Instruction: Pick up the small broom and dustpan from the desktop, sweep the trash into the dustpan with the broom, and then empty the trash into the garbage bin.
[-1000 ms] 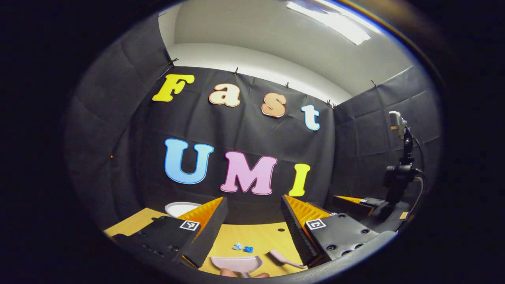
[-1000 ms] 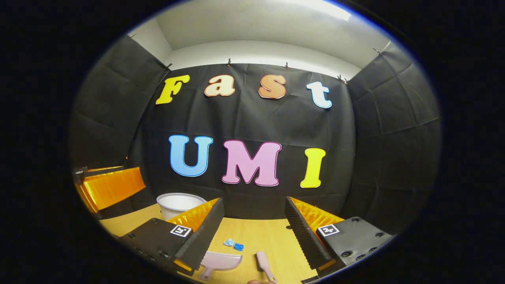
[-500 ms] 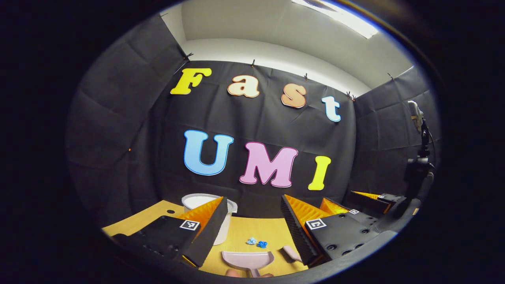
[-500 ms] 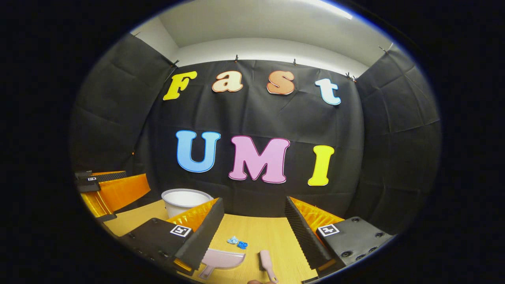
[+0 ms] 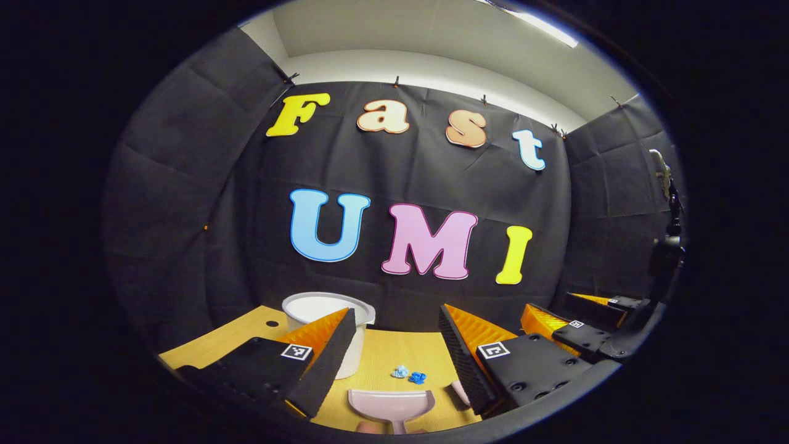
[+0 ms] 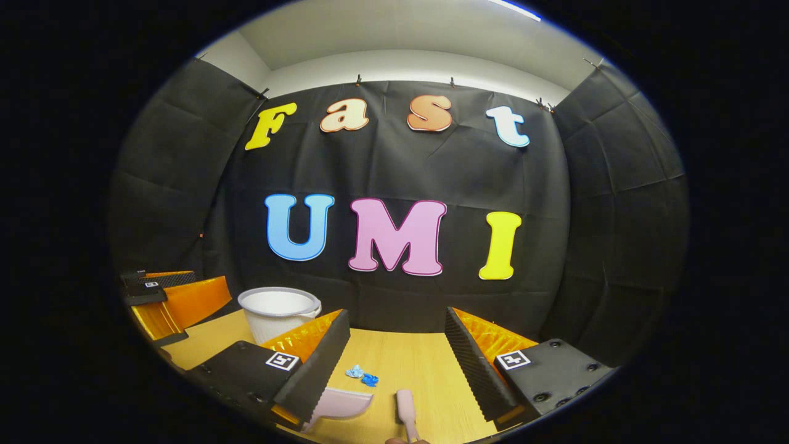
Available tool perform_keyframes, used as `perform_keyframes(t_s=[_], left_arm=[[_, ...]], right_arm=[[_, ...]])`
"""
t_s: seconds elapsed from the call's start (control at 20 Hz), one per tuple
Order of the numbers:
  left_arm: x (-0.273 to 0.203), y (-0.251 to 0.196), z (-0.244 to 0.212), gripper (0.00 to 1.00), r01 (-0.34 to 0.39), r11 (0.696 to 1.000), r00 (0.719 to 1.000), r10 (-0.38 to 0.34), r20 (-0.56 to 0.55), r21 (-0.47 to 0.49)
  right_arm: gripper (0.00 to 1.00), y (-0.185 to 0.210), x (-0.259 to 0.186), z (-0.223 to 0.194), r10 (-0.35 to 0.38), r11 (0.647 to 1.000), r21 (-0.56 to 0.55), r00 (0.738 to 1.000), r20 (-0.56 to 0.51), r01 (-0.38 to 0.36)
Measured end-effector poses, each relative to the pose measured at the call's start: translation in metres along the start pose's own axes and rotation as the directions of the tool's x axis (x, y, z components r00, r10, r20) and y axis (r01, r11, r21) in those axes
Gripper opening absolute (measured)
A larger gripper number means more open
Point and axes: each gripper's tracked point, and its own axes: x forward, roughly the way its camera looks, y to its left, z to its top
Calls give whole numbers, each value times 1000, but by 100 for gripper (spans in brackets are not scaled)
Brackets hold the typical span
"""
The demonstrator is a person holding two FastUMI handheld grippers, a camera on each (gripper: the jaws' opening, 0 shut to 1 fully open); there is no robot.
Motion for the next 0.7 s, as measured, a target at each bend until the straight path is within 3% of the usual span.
perform_keyframes(t_s=[0.45, 0.7], left_arm=[[42, -5, -43, 80, -24, 1000, 989, 25, -146, 8], [50, -12, -98, 80, -50, 999, 948, 49, -314, 4]], right_arm=[[96, -33, 37, -41, -1, 1000, -23, 996, -91, -2], [100, -36, 60, -79, 43, 998, -33, 984, -175, -50]])
